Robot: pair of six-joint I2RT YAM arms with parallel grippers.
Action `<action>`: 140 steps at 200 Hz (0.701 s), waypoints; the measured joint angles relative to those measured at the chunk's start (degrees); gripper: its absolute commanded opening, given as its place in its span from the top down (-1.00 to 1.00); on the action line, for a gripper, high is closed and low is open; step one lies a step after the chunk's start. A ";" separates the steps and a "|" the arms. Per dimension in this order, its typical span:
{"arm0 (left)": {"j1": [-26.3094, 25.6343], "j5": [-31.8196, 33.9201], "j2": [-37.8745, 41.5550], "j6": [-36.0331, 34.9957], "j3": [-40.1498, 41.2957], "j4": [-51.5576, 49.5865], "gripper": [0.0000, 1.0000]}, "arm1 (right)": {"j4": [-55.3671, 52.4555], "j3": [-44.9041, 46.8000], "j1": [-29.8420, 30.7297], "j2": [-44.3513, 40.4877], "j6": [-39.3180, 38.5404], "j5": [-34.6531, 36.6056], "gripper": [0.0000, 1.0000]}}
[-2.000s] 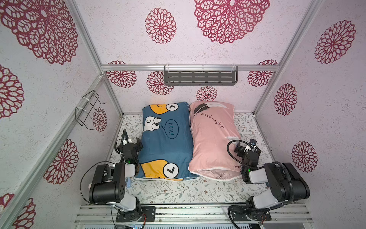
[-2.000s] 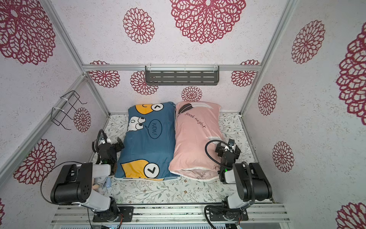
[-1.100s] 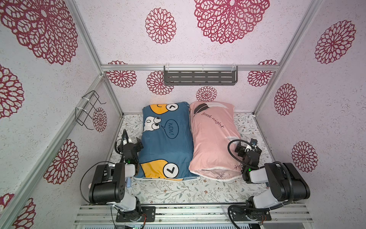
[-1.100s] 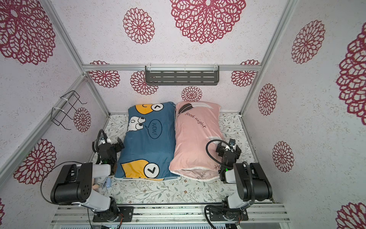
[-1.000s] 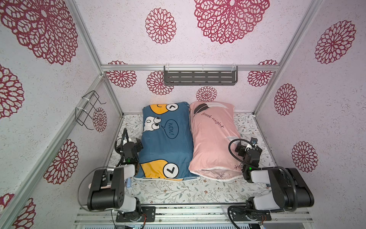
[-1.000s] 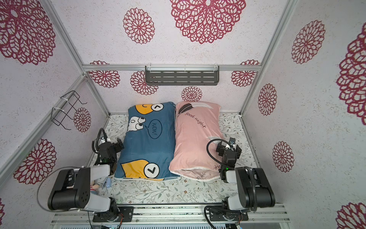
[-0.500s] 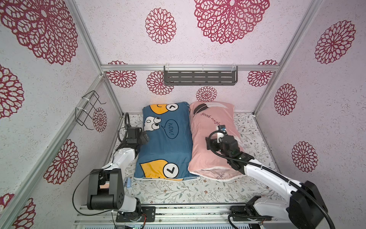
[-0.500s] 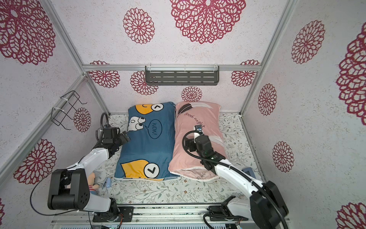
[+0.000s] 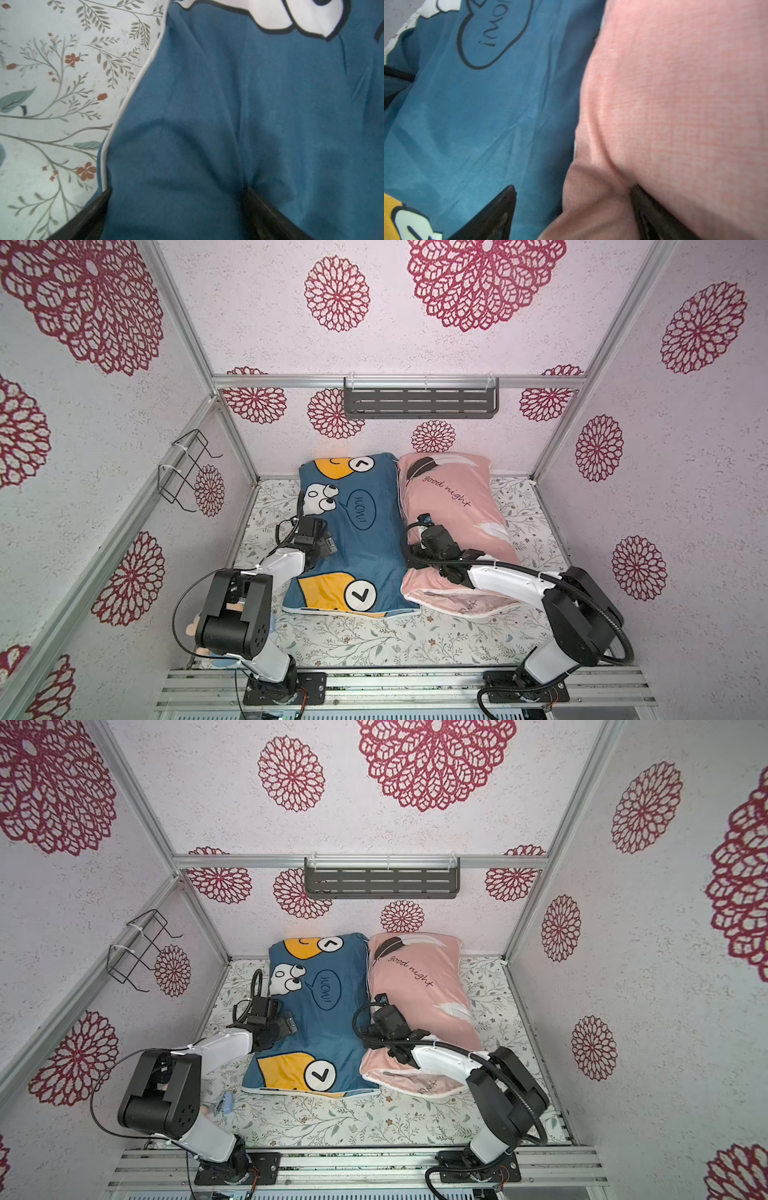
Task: Zip up pillowcases
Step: Adjust the pillowcase at the center of the board.
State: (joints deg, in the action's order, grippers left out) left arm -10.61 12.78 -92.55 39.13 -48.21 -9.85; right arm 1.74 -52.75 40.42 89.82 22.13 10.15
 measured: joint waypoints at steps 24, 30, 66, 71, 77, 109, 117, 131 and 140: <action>-3.23 0.92 -1.49 1.77 -1.29 0.44 -0.95 | -2.99 3.52 -5.57 -5.25 -0.11 -0.37 -0.78; -4.31 1.05 -2.29 2.29 -1.95 0.70 -0.95 | -3.91 4.17 -7.02 -6.32 -0.26 -0.48 -0.78; -11.23 1.38 -9.27 4.07 -9.53 0.52 -0.96 | -9.86 5.29 -13.25 -10.80 -2.51 -1.42 -0.78; -12.11 1.68 -9.73 4.00 -10.60 -0.15 -0.95 | -10.73 5.18 -13.57 -11.39 -2.84 -1.49 -0.78; -13.09 2.19 -9.77 3.80 -11.50 -1.03 -0.95 | -11.65 4.92 -13.81 -12.00 -3.13 -1.77 -0.79; -16.26 5.81 -2.16 0.74 -10.82 -8.00 -0.95 | -15.65 2.38 -12.92 -14.01 -4.50 -3.74 -0.80; -16.63 6.05 2.08 -0.22 -9.88 -10.29 -0.95 | -16.37 1.84 -12.00 -14.08 -4.61 -3.78 -0.80; -17.09 5.90 9.29 -1.57 -9.18 -13.81 -0.95 | -17.92 0.50 -9.01 -13.53 -4.59 -3.82 -0.80; -17.29 5.99 13.64 -2.08 -9.16 -16.09 -0.95 | -18.53 -0.74 -6.27 -12.50 -4.57 -4.17 -0.80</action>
State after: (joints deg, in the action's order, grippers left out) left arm -27.90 18.76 -78.91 37.06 -57.36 -25.93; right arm -16.80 -53.49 34.15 77.32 17.56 5.98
